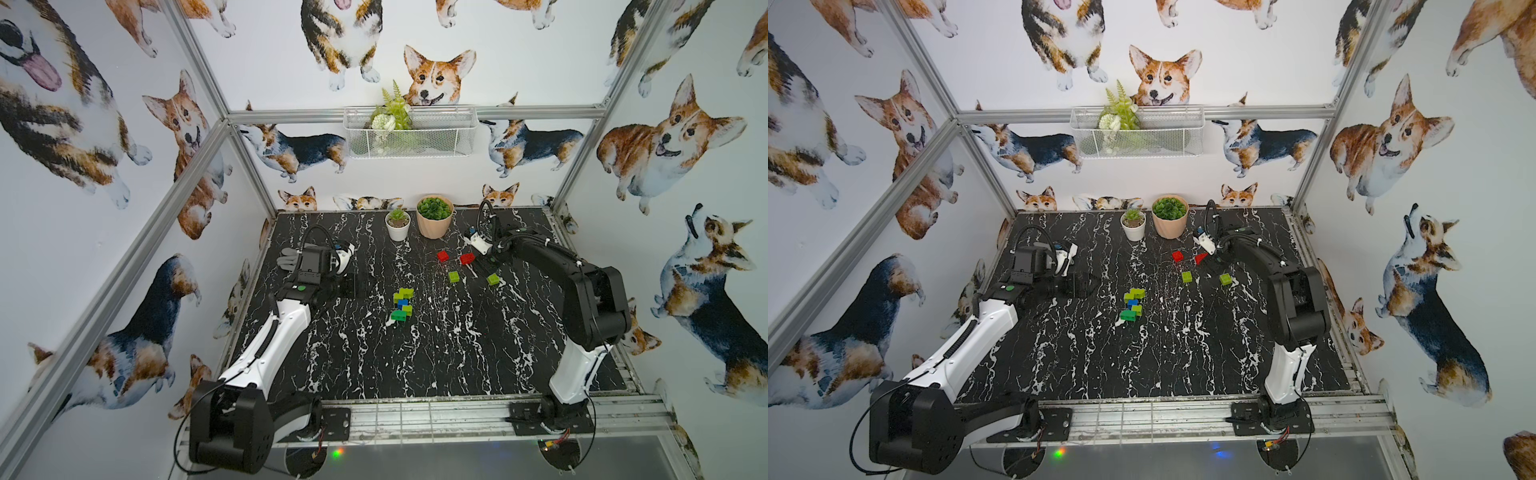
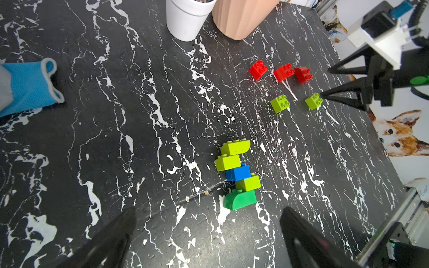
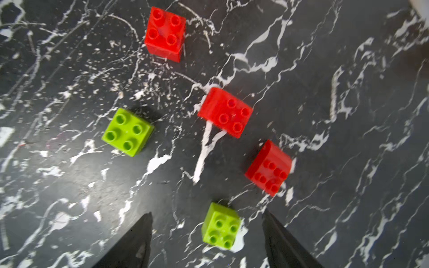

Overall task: Assemble the letter s with lego
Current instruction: Pick up the lego brick from the center of the board.

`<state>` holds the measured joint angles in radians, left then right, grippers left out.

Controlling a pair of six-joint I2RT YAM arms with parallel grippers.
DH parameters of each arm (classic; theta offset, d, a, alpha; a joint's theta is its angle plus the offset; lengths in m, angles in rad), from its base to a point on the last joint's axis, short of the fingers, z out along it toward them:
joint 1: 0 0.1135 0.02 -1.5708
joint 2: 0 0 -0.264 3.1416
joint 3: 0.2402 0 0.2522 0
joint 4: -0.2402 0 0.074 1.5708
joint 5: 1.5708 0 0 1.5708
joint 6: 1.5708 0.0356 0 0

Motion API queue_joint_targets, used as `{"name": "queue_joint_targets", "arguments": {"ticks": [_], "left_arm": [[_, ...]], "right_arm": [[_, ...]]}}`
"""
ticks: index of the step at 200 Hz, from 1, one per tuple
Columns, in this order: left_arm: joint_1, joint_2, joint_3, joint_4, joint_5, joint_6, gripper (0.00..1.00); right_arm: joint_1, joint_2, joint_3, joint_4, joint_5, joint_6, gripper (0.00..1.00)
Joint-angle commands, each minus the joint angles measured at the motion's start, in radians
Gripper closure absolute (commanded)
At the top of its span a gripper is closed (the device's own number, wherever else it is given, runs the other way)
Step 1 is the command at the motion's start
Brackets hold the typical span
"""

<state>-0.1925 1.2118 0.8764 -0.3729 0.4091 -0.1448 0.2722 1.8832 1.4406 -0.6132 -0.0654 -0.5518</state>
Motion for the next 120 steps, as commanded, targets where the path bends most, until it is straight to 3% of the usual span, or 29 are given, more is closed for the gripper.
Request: {"name": "queue_joint_targets", "arguments": {"ticks": [1, 28, 120], "left_arm": [[0.004, -0.003, 0.001, 0.017, 0.042, 0.042, 0.0], [0.009, 0.002, 0.004, 0.008, 0.063, 0.06, 0.0], [0.015, 0.054, 0.066, -0.051, 0.072, 0.087, 0.0]], "right_arm": [[-0.021, 0.073, 0.077, 0.0, -0.062, -0.219, 0.25], [-0.043, 0.158, 0.151, -0.035, -0.082, -0.317, 0.24], [-0.067, 0.332, 0.316, -0.079, -0.163, -0.395, 0.28]]}}
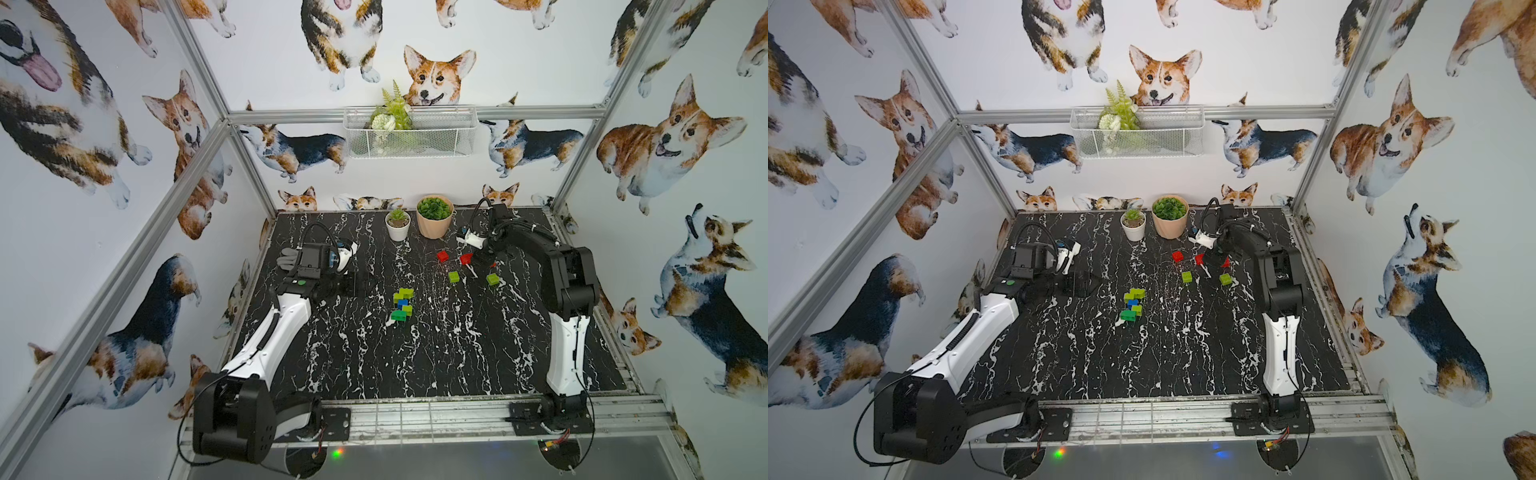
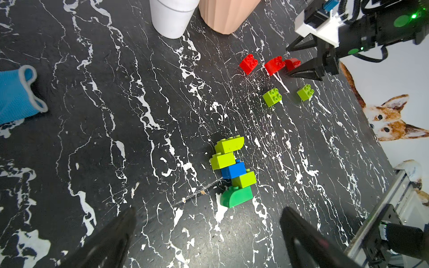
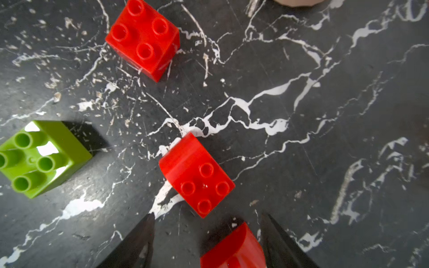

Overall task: Assemble the letter s with lego
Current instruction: Pick up the lego brick from the center of the board.

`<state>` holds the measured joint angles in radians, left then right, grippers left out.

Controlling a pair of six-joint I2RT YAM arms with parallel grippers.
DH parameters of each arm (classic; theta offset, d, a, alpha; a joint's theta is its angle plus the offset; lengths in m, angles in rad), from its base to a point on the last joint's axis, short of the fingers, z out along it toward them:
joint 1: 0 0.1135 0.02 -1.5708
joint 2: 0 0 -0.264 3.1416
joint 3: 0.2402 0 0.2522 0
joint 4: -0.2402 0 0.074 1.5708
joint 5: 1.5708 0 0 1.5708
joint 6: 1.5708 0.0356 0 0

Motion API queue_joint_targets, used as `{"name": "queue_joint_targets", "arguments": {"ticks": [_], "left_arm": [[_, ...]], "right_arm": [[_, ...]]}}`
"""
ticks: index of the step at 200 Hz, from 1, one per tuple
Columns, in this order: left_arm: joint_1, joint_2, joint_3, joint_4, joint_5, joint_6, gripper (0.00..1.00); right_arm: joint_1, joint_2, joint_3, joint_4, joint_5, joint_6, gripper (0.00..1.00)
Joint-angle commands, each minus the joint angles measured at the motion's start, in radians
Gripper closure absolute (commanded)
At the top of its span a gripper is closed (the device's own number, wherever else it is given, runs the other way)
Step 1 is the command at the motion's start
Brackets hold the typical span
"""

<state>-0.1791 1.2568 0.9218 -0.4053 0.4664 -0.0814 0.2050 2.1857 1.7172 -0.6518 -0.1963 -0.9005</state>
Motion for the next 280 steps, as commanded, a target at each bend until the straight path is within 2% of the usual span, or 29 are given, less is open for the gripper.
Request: {"name": "queue_joint_targets", "arguments": {"ticks": [1, 98, 101, 121, 165, 245, 280], "left_arm": [[0.001, 0.01, 0.021, -0.019, 0.015, 0.024, 0.0], [0.002, 0.067, 0.057, -0.039, 0.034, 0.037, 0.0], [0.001, 0.069, 0.058, -0.038, 0.035, 0.037, 0.0], [0.001, 0.079, 0.06, -0.037, 0.039, 0.034, 0.0], [0.001, 0.085, 0.054, -0.041, 0.052, 0.04, 0.0], [0.001, 0.1, 0.055, -0.052, 0.066, 0.049, 0.0], [0.001, 0.101, 0.057, -0.062, 0.066, 0.057, 0.0]], "right_arm": [[0.001, 0.03, 0.041, -0.04, -0.033, -0.046, 0.28], [0.005, 0.097, 0.096, -0.073, -0.106, -0.059, 0.36], [0.005, 0.097, 0.096, -0.072, -0.109, -0.059, 0.4], [0.01, 0.098, 0.097, -0.071, -0.117, -0.06, 0.49], [0.019, 0.11, 0.106, -0.079, -0.123, -0.063, 0.57], [0.047, 0.131, 0.117, -0.068, -0.12, -0.061, 0.56], [0.05, 0.127, 0.122, -0.085, -0.118, -0.056, 0.68]]}}
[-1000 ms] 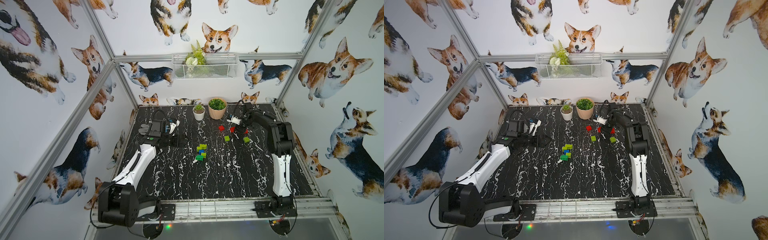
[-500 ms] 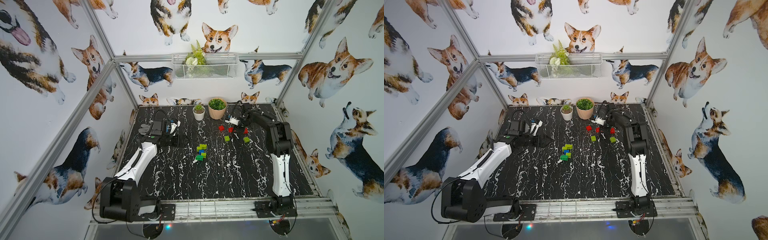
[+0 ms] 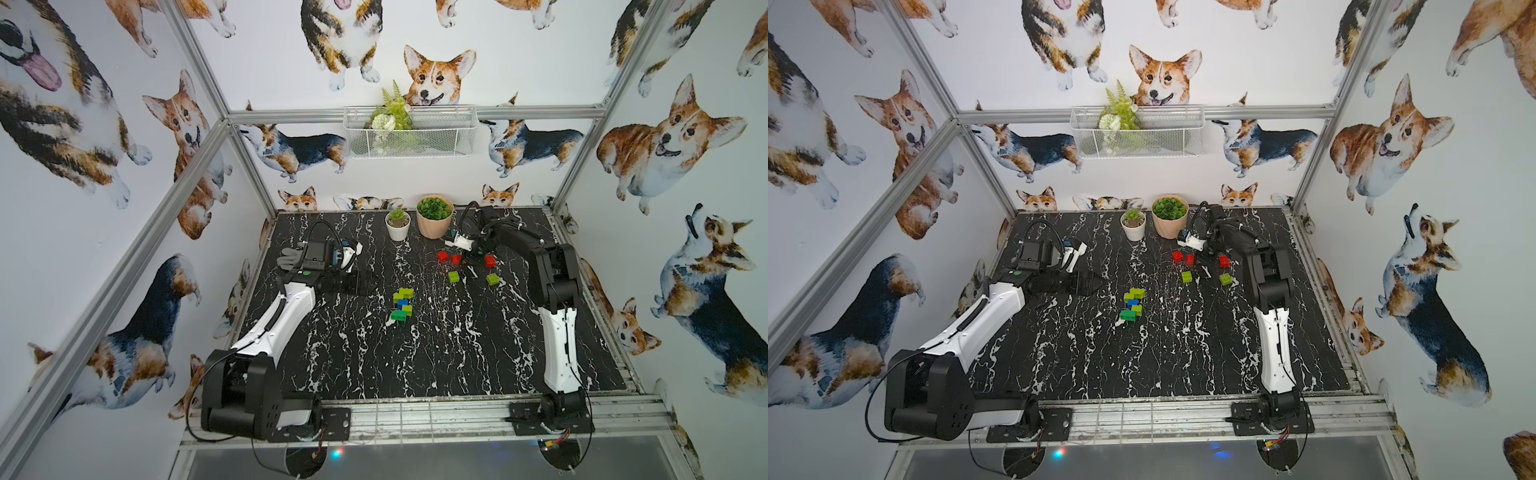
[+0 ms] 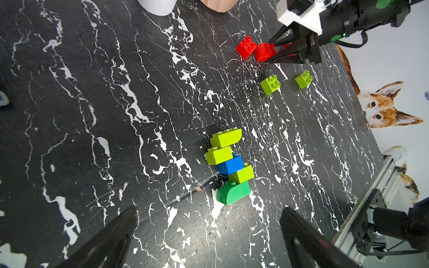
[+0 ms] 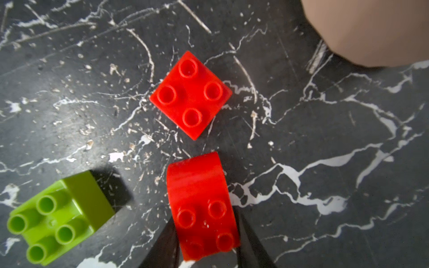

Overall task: Assemble the letter s with lego
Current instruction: Pick up the lego brick from the center of the board.

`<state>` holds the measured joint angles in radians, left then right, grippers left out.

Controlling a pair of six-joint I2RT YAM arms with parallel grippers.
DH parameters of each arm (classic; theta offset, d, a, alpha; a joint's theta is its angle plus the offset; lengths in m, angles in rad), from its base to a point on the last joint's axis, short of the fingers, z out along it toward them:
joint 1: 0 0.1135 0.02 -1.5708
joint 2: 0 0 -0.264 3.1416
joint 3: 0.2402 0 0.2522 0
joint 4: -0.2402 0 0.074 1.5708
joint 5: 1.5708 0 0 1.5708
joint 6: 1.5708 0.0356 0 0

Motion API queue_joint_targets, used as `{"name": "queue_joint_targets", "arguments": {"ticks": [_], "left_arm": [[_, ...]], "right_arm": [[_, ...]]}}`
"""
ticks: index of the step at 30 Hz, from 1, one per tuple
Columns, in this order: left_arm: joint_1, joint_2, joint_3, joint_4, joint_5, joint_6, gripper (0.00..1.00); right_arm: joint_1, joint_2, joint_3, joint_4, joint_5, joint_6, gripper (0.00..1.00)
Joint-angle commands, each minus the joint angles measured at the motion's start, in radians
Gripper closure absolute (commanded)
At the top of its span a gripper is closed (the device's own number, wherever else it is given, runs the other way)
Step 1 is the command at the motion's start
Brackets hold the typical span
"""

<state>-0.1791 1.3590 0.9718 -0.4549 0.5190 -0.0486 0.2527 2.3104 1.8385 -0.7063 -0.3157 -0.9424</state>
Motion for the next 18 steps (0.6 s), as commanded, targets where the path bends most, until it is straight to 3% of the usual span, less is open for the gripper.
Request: {"name": "queue_joint_targets", "arguments": {"ticks": [1, 8, 18], "left_arm": [[0.001, -0.001, 0.006, -0.012, 0.013, 0.024, 0.0], [0.0, 0.0, 0.006, -0.02, 0.02, 0.024, 0.0], [0.001, -0.001, 0.007, -0.027, 0.024, 0.026, 0.0]], "right_arm": [[0.002, 0.002, 0.001, -0.03, 0.001, -0.014, 0.68], [0.003, -0.035, -0.015, -0.034, -0.004, -0.001, 0.77], [0.005, -0.144, -0.101, 0.022, 0.006, 0.035, 0.82]]}}
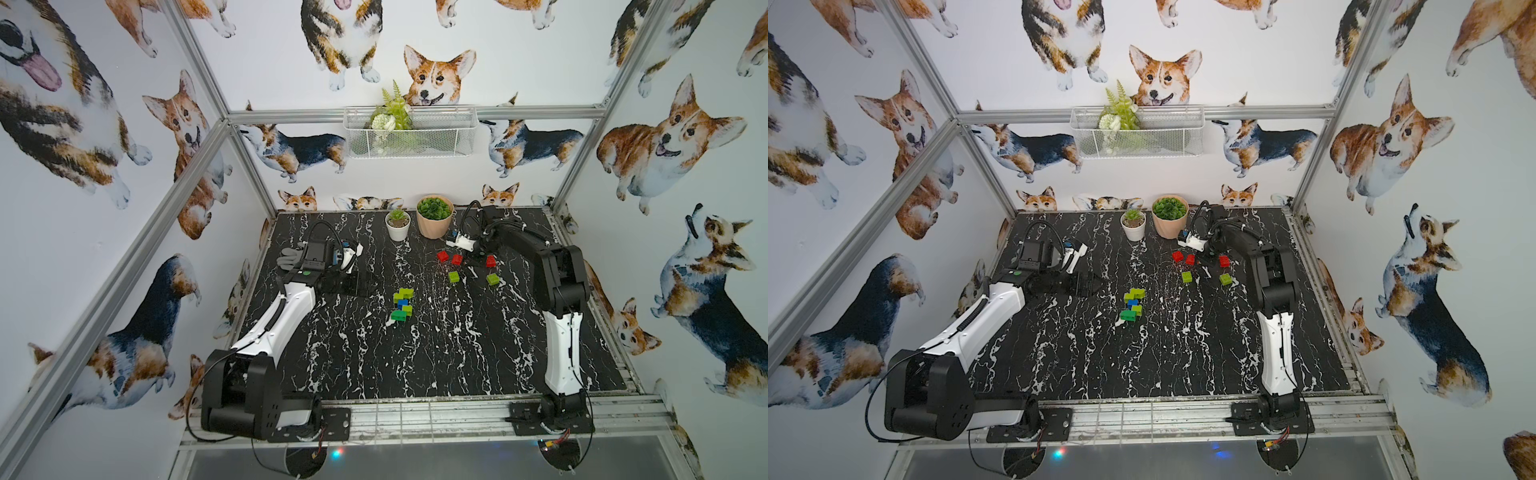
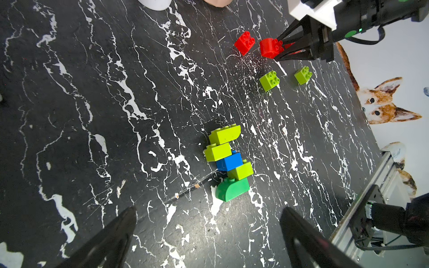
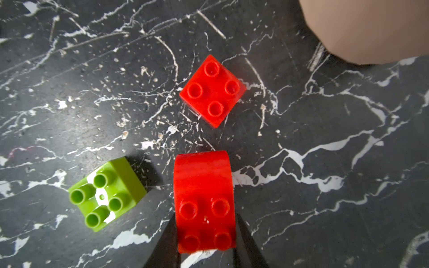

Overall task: Assemble the letter s with lego
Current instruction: Pick up the lego brick from the center of the board, then place the lego brick at the center of the board.

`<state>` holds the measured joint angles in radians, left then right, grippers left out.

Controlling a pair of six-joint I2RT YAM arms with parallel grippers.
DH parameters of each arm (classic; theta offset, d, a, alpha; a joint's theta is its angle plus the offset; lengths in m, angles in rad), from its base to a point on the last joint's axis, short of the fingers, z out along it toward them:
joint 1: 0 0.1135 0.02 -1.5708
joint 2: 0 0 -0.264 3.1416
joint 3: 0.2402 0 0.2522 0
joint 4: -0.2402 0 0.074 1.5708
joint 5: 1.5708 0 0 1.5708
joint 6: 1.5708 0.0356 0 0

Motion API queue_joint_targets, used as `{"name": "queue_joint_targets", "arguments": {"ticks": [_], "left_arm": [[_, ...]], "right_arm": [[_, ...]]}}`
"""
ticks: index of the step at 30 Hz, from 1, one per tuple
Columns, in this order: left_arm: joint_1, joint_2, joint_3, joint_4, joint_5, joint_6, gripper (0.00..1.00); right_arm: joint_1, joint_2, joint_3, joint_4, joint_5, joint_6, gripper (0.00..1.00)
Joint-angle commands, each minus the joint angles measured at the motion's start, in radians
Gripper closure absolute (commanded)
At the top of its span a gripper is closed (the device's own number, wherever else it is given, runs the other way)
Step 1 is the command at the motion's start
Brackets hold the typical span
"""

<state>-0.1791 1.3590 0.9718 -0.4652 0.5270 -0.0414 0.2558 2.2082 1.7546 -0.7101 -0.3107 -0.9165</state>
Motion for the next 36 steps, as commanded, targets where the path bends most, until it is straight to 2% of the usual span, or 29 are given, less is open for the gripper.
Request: {"name": "queue_joint_targets", "arguments": {"ticks": [1, 5, 9, 16, 21, 36], "left_arm": [[0.001, -0.004, 0.007, -0.021, 0.015, 0.018, 0.0], [0.002, -0.02, 0.01, -0.031, 0.014, 0.018, 0.0], [0.001, -0.04, 0.003, -0.035, 0.02, 0.003, 0.0], [0.001, -0.063, -0.01, -0.027, 0.036, -0.017, 0.0], [0.001, -0.091, -0.017, -0.049, 0.028, -0.002, 0.0], [0.001, -0.122, -0.042, -0.064, 0.009, 0.008, 0.0]], "right_arm": [[0.002, -0.056, -0.026, 0.024, 0.002, 0.01, 0.82], [0.007, -0.139, -0.102, 0.026, -0.011, 0.029, 0.82], [0.048, -0.266, -0.256, 0.053, -0.027, 0.047, 0.82], [0.189, -0.396, -0.474, 0.062, -0.051, 0.137, 0.82], [0.237, -0.406, -0.573, 0.067, -0.041, 0.135, 0.8], [0.271, -0.328, -0.586, 0.141, -0.017, 0.04, 0.74]]}}
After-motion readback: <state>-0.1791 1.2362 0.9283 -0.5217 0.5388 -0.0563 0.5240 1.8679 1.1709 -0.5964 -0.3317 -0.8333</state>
